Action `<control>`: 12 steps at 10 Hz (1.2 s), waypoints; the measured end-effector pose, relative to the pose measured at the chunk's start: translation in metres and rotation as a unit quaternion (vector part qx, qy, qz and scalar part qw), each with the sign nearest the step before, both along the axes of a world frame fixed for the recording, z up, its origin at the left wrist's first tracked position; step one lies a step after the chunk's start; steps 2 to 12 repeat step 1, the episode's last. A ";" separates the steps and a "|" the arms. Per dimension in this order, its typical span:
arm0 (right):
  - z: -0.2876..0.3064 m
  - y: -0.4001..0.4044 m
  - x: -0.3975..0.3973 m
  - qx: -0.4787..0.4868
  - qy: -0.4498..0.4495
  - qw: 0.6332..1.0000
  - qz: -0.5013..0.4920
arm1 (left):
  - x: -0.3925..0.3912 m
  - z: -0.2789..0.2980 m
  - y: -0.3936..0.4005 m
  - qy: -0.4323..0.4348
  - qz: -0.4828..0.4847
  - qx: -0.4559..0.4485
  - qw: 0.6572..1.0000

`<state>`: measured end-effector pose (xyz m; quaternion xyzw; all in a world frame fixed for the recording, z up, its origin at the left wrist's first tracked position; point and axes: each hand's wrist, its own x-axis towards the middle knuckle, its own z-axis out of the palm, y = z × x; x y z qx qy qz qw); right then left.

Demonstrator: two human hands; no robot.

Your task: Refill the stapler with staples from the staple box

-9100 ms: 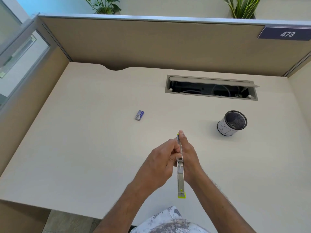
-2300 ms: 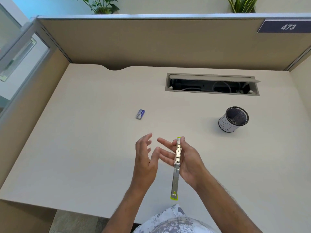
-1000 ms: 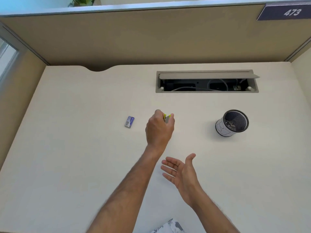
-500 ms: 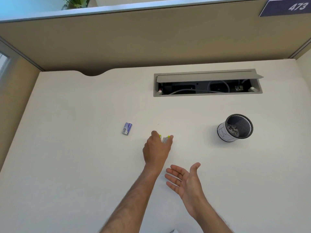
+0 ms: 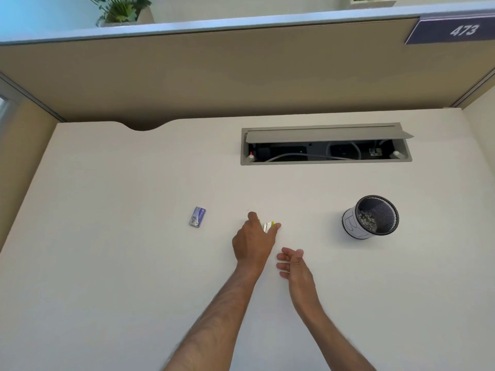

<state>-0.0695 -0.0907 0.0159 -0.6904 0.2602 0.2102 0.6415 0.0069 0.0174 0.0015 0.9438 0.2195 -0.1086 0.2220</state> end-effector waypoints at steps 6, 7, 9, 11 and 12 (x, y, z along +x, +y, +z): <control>-0.001 0.001 0.003 -0.029 -0.031 0.999 0.021 | -0.006 -0.002 0.002 -0.002 0.010 -0.012 1.000; -0.001 0.001 0.003 -0.029 -0.031 0.999 0.021 | -0.006 -0.002 0.002 -0.002 0.010 -0.012 1.000; -0.001 0.001 0.003 -0.029 -0.031 0.999 0.021 | -0.006 -0.002 0.002 -0.002 0.010 -0.012 1.000; -0.001 0.001 0.003 -0.029 -0.031 0.999 0.021 | -0.006 -0.002 0.002 -0.002 0.010 -0.012 1.000; -0.001 0.001 0.003 -0.029 -0.031 0.999 0.021 | -0.006 -0.002 0.002 -0.002 0.010 -0.012 1.000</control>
